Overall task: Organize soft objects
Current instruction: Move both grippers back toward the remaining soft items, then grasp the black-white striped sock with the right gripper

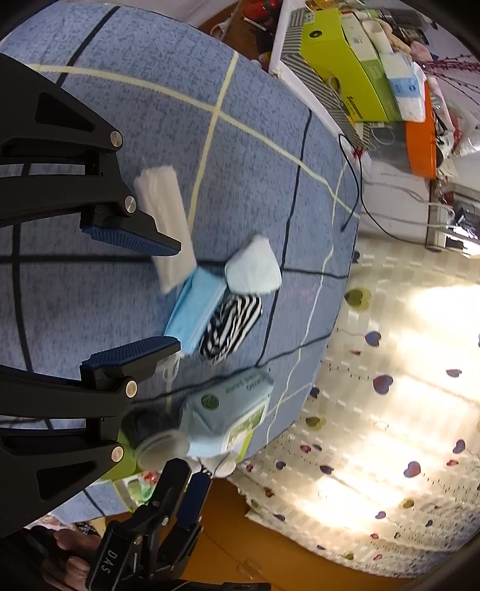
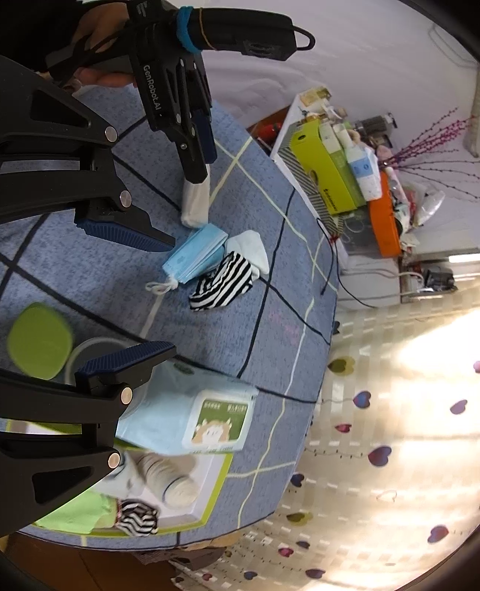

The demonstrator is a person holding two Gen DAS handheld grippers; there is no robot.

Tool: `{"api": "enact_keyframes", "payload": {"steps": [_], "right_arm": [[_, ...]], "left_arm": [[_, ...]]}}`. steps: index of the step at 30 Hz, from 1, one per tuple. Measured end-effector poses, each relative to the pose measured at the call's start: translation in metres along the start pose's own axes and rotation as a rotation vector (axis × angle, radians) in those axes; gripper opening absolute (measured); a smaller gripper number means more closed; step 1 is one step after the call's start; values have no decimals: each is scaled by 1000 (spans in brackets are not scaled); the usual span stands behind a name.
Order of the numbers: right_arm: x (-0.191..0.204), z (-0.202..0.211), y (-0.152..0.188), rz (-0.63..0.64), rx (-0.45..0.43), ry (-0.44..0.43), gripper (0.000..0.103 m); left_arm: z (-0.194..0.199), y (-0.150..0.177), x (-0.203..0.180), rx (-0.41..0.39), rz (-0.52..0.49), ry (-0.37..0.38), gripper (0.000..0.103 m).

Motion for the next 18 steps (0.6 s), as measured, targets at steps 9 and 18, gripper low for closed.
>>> {"api": "enact_keyframes", "payload": {"steps": [9,18], "right_arm": [[10,-40,-23,71,68,-11,50],[15,-91,-43,138,174,-18,50]], "left_arm": [[-11,-2,31,19,20,-42,47],[-21,-3,38,28,30,-18,47]]}}
Point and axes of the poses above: each gripper's, at about its wrist camera, not at the fingertips, and z roughly against the way its jaws point, x to its left, y to its underside, the point moved 8 cm from there along -z, roughly the way its jaws point, and after that the axes turned 6 degrees about y, right-handed, at the moved point
